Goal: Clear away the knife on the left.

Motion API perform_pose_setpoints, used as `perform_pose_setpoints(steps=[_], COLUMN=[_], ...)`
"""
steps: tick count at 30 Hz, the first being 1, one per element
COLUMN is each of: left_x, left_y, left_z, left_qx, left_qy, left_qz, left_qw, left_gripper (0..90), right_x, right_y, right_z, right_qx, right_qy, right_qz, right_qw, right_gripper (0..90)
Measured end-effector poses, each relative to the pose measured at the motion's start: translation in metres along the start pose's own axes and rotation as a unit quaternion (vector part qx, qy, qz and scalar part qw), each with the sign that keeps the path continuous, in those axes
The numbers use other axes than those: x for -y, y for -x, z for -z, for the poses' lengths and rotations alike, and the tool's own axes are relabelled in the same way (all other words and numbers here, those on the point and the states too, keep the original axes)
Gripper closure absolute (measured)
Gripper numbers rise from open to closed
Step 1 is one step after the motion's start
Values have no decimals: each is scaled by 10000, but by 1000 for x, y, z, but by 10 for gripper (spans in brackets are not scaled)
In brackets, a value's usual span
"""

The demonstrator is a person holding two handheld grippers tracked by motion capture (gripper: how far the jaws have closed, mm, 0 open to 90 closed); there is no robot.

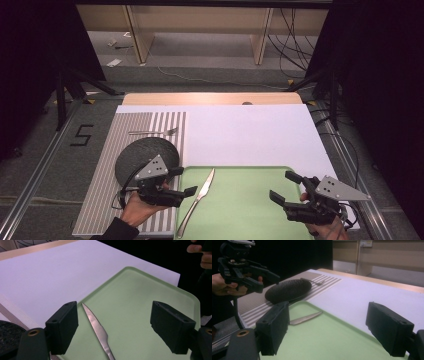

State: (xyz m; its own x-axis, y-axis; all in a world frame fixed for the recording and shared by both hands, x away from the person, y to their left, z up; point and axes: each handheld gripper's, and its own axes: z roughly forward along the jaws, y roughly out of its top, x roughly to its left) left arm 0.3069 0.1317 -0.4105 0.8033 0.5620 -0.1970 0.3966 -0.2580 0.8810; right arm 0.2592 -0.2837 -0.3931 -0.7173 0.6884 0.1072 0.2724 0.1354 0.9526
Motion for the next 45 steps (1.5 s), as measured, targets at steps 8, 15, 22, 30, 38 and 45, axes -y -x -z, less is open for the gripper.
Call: perform_pose_setpoints(steps=[8,15,22,30,38,45], left_x=[4,9,14,19,19,19], left_y=[4,7,12,15,13,13], left_z=[7,10,14,20,22,20], left_qx=[-75,-106,-102,-197,-207,-178], left_qy=[242,319,447,606,651,608], left_qz=[-85,-78,-102,-124,-72,-62], left_qw=[9996,9994,9989,9979,9976,9980], left_gripper=[217,214,207,207,207,206], right_x=[0,0,0,0,0,0], right_y=[0,0,0,-1,0,-1], right_z=[0,0,0,1,0,0], right_qx=[-9,-6,-11,-11,-19,-25], right_qy=[6,10,18,30,25,28], right_qz=[-3,2,10,10,11,15], right_qw=[10000,10000,10000,10000,10000,10000], right_gripper=[200,200,200,200,199,199])
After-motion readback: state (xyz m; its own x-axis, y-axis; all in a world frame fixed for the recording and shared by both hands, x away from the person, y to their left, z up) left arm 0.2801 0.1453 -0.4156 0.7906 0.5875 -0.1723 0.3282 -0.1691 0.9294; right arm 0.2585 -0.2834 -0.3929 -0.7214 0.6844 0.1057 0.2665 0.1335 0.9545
